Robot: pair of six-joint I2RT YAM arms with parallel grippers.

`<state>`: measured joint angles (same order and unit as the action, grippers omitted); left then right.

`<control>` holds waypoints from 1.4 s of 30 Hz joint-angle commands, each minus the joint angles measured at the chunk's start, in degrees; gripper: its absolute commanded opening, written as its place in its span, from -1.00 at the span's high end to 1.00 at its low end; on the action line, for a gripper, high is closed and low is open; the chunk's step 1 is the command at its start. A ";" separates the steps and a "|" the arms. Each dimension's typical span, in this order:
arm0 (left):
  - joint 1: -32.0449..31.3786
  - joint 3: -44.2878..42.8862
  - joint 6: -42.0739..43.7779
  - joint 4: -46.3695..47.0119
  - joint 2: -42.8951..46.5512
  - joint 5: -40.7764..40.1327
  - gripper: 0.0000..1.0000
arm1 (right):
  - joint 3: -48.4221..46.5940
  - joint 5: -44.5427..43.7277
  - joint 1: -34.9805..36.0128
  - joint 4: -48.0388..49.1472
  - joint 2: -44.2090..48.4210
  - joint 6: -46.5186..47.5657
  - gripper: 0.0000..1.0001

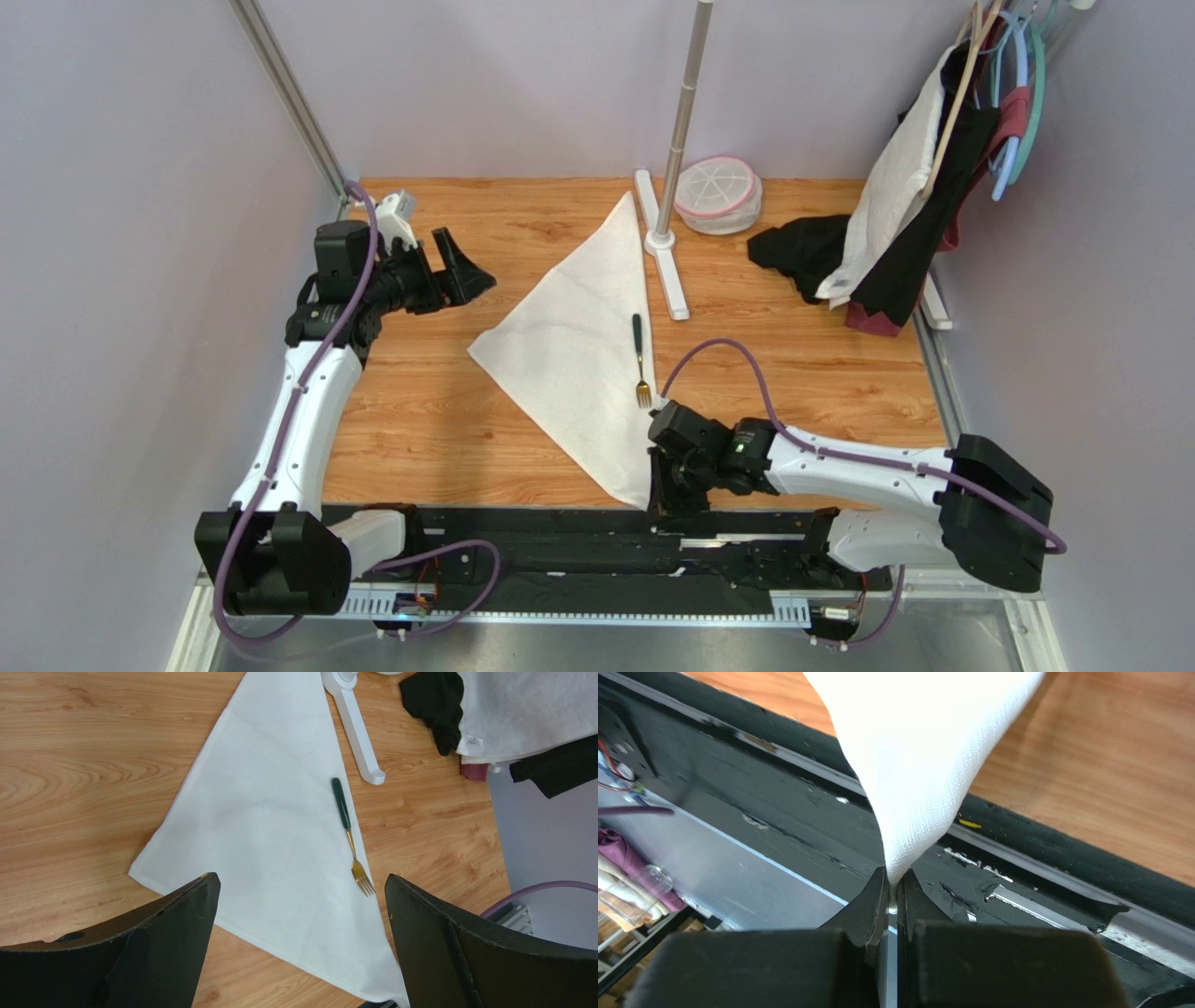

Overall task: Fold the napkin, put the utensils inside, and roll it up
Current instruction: Fold the napkin

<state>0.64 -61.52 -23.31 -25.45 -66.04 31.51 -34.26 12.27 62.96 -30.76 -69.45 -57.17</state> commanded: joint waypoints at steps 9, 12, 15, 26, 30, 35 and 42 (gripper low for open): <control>0.32 0.26 -0.60 2.16 0.83 1.98 -0.94 | -16.27 -4.71 -12.85 -6.68 -9.55 15.67 1.00; 0.41 0.17 -0.68 2.07 0.65 2.07 -0.94 | -21.10 -4.71 -16.11 -7.29 -12.45 18.93 1.00; 0.41 0.17 -0.68 2.16 0.65 2.24 -0.94 | -25.50 -4.63 -18.74 -8.17 -14.74 21.74 1.00; 0.41 0.08 -0.95 2.16 0.30 3.03 -0.94 | -37.45 -5.50 -26.04 -10.45 -23.79 28.34 1.00; 0.41 0.26 -1.12 2.34 0.03 3.12 -0.94 | -40.62 -5.59 -27.01 -10.98 -25.90 29.83 1.00; 0.32 0.26 -1.21 2.42 -0.05 3.21 -0.94 | -43.78 -6.03 -28.15 -11.16 -28.19 31.50 1.00; 0.41 0.26 -1.30 2.51 -0.40 3.47 -0.94 | -47.21 -6.65 -29.91 -11.07 -31.88 33.00 1.00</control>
<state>0.64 -61.52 -24.14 -24.86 -66.15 33.47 -77.89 7.01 34.09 -41.80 -99.79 -26.37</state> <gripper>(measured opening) 0.970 0.028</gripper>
